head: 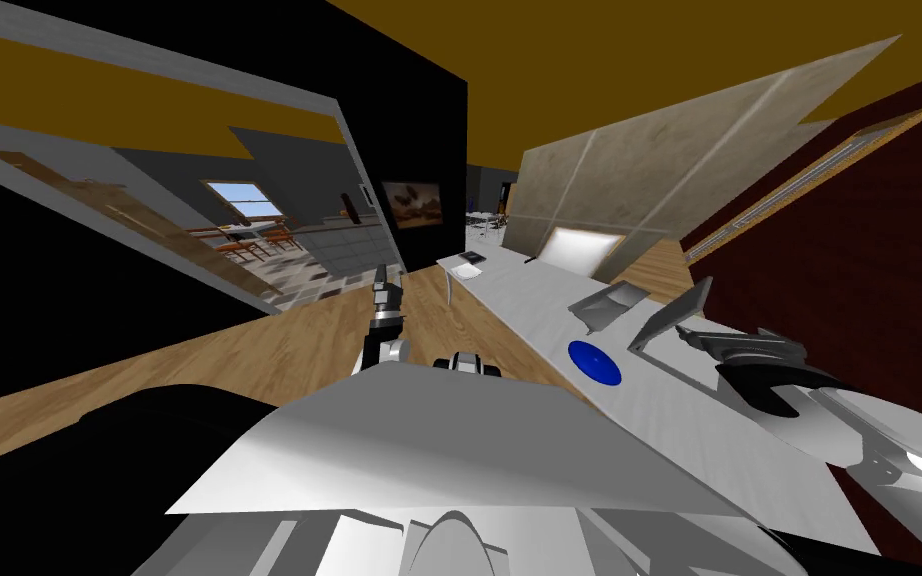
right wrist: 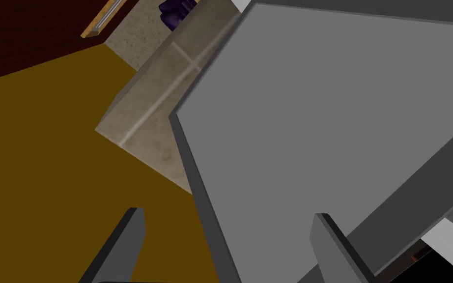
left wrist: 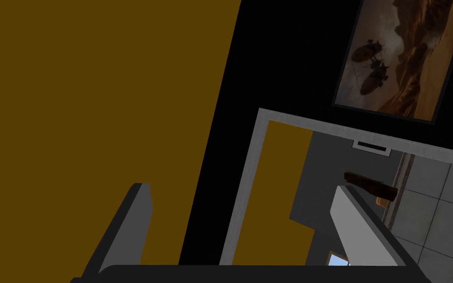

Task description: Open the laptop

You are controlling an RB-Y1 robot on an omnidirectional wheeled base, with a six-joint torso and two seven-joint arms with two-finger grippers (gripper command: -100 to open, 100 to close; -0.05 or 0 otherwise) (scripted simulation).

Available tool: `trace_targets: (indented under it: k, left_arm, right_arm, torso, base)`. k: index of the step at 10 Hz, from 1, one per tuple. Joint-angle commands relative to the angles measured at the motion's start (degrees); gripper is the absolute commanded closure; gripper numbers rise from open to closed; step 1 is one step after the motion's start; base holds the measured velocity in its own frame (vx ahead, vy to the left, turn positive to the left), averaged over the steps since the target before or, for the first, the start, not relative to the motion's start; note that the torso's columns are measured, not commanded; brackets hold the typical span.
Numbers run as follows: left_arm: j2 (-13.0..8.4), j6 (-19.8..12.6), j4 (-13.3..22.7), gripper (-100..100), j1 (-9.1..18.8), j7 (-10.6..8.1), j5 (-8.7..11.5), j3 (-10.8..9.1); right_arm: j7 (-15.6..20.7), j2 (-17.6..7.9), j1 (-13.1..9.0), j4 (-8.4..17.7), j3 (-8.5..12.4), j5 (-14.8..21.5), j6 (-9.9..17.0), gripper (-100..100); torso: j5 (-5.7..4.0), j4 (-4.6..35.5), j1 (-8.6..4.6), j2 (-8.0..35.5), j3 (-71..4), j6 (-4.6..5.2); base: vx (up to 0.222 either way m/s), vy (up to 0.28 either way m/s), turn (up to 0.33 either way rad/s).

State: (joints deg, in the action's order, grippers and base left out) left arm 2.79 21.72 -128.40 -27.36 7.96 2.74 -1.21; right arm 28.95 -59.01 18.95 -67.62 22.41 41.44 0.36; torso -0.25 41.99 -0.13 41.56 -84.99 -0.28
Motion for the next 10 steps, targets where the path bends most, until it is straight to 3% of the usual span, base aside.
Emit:
trace_targets:
  k: [1, 2, 6, 8, 10]
  left_arm:
    - [0.0, 0.0, 0.0, 0, 0.01, 0.0, 0.0, 0.01]
    - [0.0, 0.0, 0.0, 0, 0.02, 0.0, 0.0, 0.0]
    - [-0.01, -0.01, 0.0, 0, 0.02, 0.0, 0.0, 0.0]
    - [-0.01, 0.0, 0.01, 0, 0.01, 0.0, 0.0, 0.0]
    - [-0.01, 0.0, 0.0, 0, 0.02, 0.0, 0.0, 0.0]
  right_arm:
    - [3.83, 2.35, -1.09, 1.11, 0.2, -0.15, -3.3, -100]
    - [4.13, 2.35, -1.09, 1.11, 0.2, -0.15, -3.3, -100]
    - [11.39, 5.66, -3.19, 3.33, 0.49, -1.05, -8.96, -100]
    - [13.77, 6.25, -3.74, 3.93, 0.52, -1.34, -10.39, -100]
    - [15.65, 6.73, -4.29, 4.56, 0.52, -1.66, -11.8, -100]
  torso:
    - [-0.14, 0.0, -0.08, 0.18, 0.15, -0.24]
    - [-0.34, -0.03, -0.31, 0.18, 0.18, -0.45]
    - [-0.45, -0.1, -0.33, 0.09, 0.14, -0.38]
    - [-0.12, 0.01, -0.01, 0.19, 0.15, 0.05]
    - [-0.09, 0.11, 0.09, 0.42, 0.3, -0.27]
  base:
    - [-0.044, -0.074, 0.278]
    - [-0.045, -0.057, 0.158]
    - [-0.085, -0.087, 0.287]
    - [-0.076, -0.067, 0.199]
    - [-0.102, -0.086, 0.212]
